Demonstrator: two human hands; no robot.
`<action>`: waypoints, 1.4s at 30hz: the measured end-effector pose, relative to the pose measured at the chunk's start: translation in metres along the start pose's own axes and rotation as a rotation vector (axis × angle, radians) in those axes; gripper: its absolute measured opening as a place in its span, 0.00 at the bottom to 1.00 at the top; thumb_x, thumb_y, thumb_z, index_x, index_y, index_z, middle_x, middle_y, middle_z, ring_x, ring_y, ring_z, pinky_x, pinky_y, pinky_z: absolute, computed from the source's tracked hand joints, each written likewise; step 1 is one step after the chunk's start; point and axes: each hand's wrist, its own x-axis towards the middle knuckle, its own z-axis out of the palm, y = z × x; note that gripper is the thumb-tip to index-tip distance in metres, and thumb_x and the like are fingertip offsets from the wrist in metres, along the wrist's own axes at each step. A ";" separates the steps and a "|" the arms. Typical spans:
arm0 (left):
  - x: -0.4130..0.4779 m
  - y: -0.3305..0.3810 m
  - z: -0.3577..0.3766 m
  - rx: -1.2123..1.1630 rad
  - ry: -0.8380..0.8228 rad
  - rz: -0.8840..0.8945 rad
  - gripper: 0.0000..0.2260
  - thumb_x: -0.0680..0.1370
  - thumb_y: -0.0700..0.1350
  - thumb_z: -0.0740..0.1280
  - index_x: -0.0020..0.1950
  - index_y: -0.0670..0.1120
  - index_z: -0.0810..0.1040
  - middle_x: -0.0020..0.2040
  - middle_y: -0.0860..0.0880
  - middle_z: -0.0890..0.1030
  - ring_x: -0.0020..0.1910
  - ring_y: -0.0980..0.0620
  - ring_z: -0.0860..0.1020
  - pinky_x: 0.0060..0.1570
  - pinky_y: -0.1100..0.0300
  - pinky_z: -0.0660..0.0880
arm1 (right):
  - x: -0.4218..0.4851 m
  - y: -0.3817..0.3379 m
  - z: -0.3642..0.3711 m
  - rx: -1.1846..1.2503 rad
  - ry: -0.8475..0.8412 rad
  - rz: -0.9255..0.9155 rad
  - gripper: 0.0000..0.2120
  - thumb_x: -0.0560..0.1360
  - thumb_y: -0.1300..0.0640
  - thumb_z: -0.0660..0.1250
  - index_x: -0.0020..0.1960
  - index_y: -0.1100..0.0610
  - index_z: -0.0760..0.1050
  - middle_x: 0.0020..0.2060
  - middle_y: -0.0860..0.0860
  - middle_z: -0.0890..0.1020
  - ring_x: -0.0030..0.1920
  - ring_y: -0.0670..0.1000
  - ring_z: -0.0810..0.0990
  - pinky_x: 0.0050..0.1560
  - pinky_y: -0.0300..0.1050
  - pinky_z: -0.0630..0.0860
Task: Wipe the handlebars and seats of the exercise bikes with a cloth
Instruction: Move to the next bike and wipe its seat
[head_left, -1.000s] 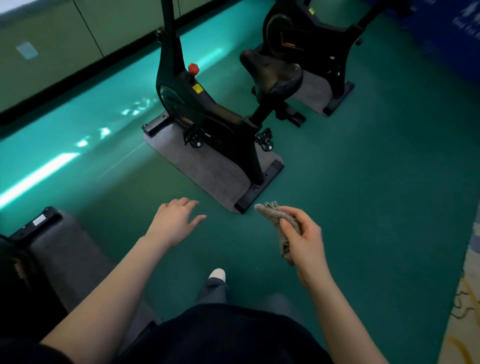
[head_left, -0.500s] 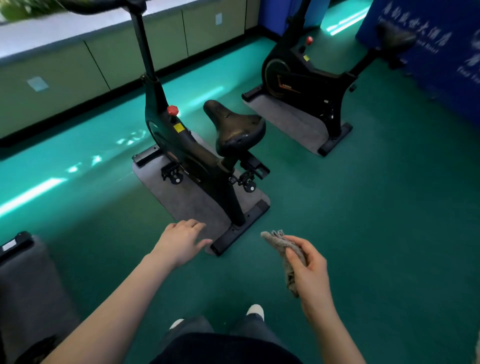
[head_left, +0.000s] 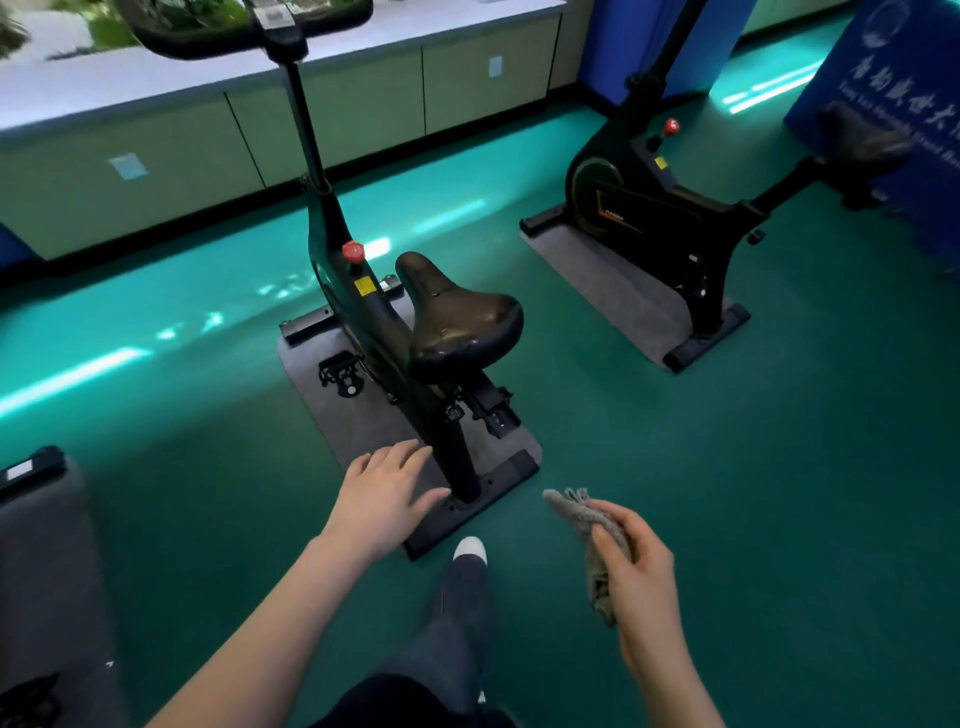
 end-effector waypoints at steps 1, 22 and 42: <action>0.013 -0.002 -0.001 -0.011 0.003 -0.021 0.29 0.77 0.65 0.52 0.75 0.52 0.59 0.74 0.53 0.61 0.72 0.51 0.62 0.69 0.53 0.59 | 0.015 -0.004 0.002 -0.011 -0.013 -0.006 0.12 0.77 0.68 0.63 0.49 0.53 0.80 0.36 0.40 0.83 0.31 0.38 0.77 0.32 0.31 0.74; 0.174 -0.007 -0.036 -0.380 0.072 -0.430 0.45 0.67 0.72 0.60 0.76 0.50 0.54 0.74 0.51 0.62 0.71 0.50 0.62 0.67 0.50 0.64 | 0.285 -0.123 0.113 -0.191 -0.509 -0.282 0.12 0.76 0.69 0.62 0.52 0.56 0.78 0.49 0.47 0.82 0.50 0.38 0.79 0.50 0.29 0.73; 0.201 0.024 -0.015 -0.638 0.240 -0.716 0.52 0.54 0.65 0.77 0.74 0.51 0.62 0.72 0.55 0.63 0.70 0.52 0.59 0.68 0.50 0.60 | 0.374 -0.107 0.224 -0.564 -1.421 -0.937 0.12 0.75 0.69 0.63 0.54 0.59 0.79 0.54 0.52 0.81 0.62 0.50 0.74 0.65 0.38 0.65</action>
